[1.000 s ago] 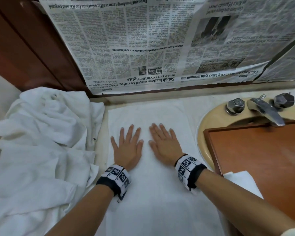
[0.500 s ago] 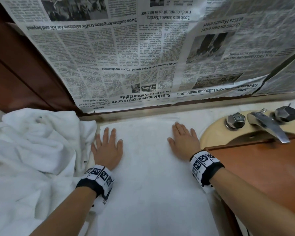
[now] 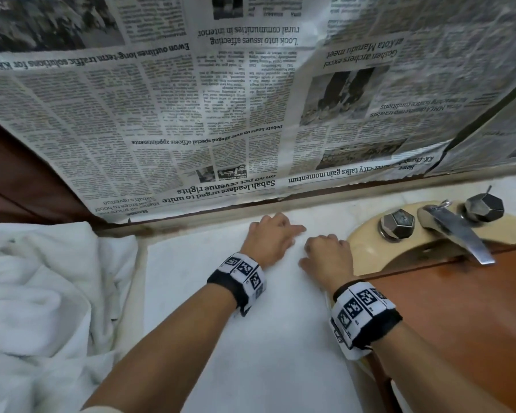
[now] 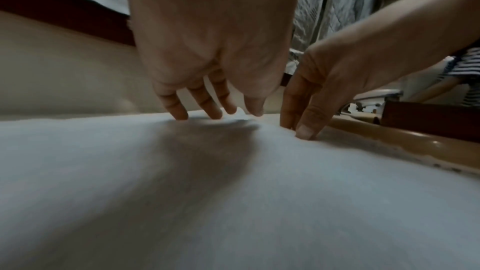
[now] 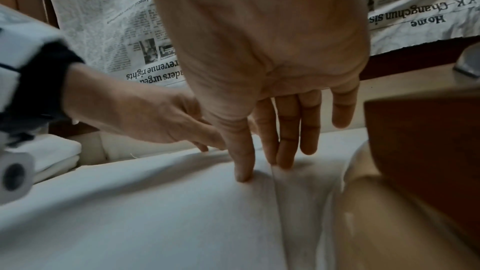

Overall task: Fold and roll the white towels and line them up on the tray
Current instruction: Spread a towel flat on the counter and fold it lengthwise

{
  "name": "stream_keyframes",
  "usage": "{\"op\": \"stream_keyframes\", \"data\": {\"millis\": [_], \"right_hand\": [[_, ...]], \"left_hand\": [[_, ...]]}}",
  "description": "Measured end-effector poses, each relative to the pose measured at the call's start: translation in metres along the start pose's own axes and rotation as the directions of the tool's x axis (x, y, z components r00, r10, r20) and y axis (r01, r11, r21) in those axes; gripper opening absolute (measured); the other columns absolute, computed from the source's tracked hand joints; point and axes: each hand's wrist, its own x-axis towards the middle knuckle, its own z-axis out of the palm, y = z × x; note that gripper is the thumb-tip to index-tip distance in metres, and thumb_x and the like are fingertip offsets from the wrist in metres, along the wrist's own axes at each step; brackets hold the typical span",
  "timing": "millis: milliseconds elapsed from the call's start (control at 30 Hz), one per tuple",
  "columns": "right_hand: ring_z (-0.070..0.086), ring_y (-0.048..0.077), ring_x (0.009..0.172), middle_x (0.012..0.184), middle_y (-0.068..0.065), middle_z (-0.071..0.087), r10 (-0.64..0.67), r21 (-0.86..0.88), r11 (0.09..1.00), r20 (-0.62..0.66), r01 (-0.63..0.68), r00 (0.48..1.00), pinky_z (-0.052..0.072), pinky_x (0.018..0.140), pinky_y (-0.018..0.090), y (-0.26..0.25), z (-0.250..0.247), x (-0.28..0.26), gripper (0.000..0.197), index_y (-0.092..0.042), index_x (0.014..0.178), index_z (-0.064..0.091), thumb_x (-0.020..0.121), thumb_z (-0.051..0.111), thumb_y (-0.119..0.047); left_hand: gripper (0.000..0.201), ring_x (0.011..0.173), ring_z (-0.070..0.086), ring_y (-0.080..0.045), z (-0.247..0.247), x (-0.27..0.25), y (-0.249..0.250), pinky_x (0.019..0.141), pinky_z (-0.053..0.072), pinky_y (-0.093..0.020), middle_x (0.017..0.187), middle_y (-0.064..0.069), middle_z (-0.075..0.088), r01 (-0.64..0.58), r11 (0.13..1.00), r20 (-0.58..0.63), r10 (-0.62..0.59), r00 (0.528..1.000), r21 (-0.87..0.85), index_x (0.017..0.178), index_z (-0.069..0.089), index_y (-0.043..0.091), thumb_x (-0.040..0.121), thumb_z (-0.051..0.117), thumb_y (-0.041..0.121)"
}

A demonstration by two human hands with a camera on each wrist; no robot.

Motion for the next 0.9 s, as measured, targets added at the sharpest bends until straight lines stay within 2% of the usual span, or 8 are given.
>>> {"op": "stream_keyframes", "data": {"millis": [133, 233, 300, 433, 533, 633, 800, 900], "right_hand": [[0.054, 0.025, 0.113, 0.11, 0.002, 0.068, 0.065, 0.155, 0.985, 0.027, -0.069, 0.997, 0.037, 0.093, 0.037, 0.004, 0.004, 0.001, 0.025, -0.02, 0.109, 0.066, 0.09, 0.059, -0.035], [0.058, 0.027, 0.11, 0.11, 0.006, 0.068, 0.083, 0.281, 0.955, 0.062, -0.097, 0.995, 0.047, 0.086, 0.033, 0.007, 0.006, -0.001, 0.026, -0.016, 0.111, 0.067, 0.091, 0.061, -0.032], [0.06, 0.029, 0.105, 0.105, 0.009, 0.068, 0.077, 0.334, 0.938, 0.072, -0.097, 0.994, 0.05, 0.079, 0.033, 0.007, 0.004, -0.002, 0.021, -0.013, 0.105, 0.067, 0.09, 0.06, -0.026], [0.06, 0.033, 0.098, 0.095, 0.013, 0.069, 0.06, 0.398, 0.914, 0.069, -0.083, 0.996, 0.051, 0.08, 0.036, 0.006, 0.0, -0.006, 0.017, -0.006, 0.094, 0.067, 0.086, 0.061, -0.021], [0.061, 0.032, 0.096, 0.094, 0.013, 0.069, 0.066, 0.425, 0.902, 0.049, -0.08, 0.997, 0.051, 0.079, 0.035, 0.006, -0.004, -0.008, 0.02, -0.004, 0.094, 0.067, 0.087, 0.063, -0.022], [0.06, 0.032, 0.099, 0.1, 0.012, 0.067, 0.067, 0.44, 0.893, 0.075, -0.093, 0.995, 0.046, 0.073, 0.031, 0.003, -0.004, -0.009, 0.024, -0.007, 0.104, 0.065, 0.087, 0.062, -0.023], [0.058, 0.034, 0.106, 0.113, 0.014, 0.061, 0.084, 0.42, 0.898, 0.133, -0.133, 0.987, 0.046, 0.074, 0.033, 0.001, -0.001, -0.014, 0.032, -0.006, 0.118, 0.054, 0.088, 0.06, -0.017], [0.058, 0.035, 0.105, 0.113, 0.016, 0.061, 0.066, 0.387, 0.914, 0.149, -0.12, 0.987, 0.04, 0.071, 0.03, 0.002, -0.007, -0.016, 0.018, -0.006, 0.107, 0.055, 0.09, 0.056, -0.01]], "left_hand": [[0.032, 0.112, 0.041, -0.021, 0.003, 0.02, 0.01, 0.099, 0.032, -0.045, 0.121, 0.006, 0.049, -0.033, 0.995, 0.079, 0.026, 0.997, 0.093, 0.13, 0.058, 0.047, 0.101, 0.053, 0.036], [0.021, 0.109, 0.043, -0.02, 0.006, 0.025, 0.013, 0.095, 0.032, -0.044, 0.112, 0.008, 0.052, -0.049, 0.996, 0.079, 0.043, 0.996, 0.072, 0.116, 0.066, 0.042, 0.099, 0.056, 0.034], [0.015, 0.107, 0.044, -0.021, 0.008, 0.024, 0.014, 0.092, 0.031, -0.042, 0.107, 0.009, 0.052, -0.061, 0.994, 0.071, 0.054, 0.996, 0.089, 0.107, 0.066, 0.036, 0.1, 0.054, 0.032], [0.021, 0.102, 0.044, -0.02, 0.016, 0.018, 0.011, 0.091, 0.031, -0.042, 0.108, 0.011, 0.052, -0.078, 0.993, 0.029, 0.076, 0.997, 0.093, 0.107, 0.064, 0.036, 0.102, 0.048, 0.024], [0.029, 0.099, 0.041, -0.015, 0.013, 0.015, 0.007, 0.091, 0.027, -0.037, 0.11, 0.013, 0.051, -0.127, 0.992, 0.046, 0.127, 0.991, 0.006, 0.113, 0.066, 0.044, 0.1, 0.051, 0.023], [0.02, 0.1, 0.041, -0.015, 0.012, 0.013, 0.006, 0.092, 0.027, -0.037, 0.11, 0.013, 0.052, -0.149, 0.989, 0.061, 0.149, 0.987, -0.012, 0.106, 0.07, 0.04, 0.098, 0.057, 0.027], [0.013, 0.103, 0.041, -0.017, 0.017, 0.009, 0.011, 0.092, 0.027, -0.038, 0.109, 0.012, 0.051, -0.136, 0.989, 0.045, 0.133, 0.99, 0.065, 0.102, 0.065, 0.035, 0.101, 0.053, 0.03], [0.014, 0.104, 0.042, -0.019, 0.019, 0.007, 0.015, 0.091, 0.025, -0.037, 0.109, 0.011, 0.051, -0.12, 0.988, 0.025, 0.118, 0.993, 0.099, 0.102, 0.062, 0.034, 0.102, 0.051, 0.026]]}}
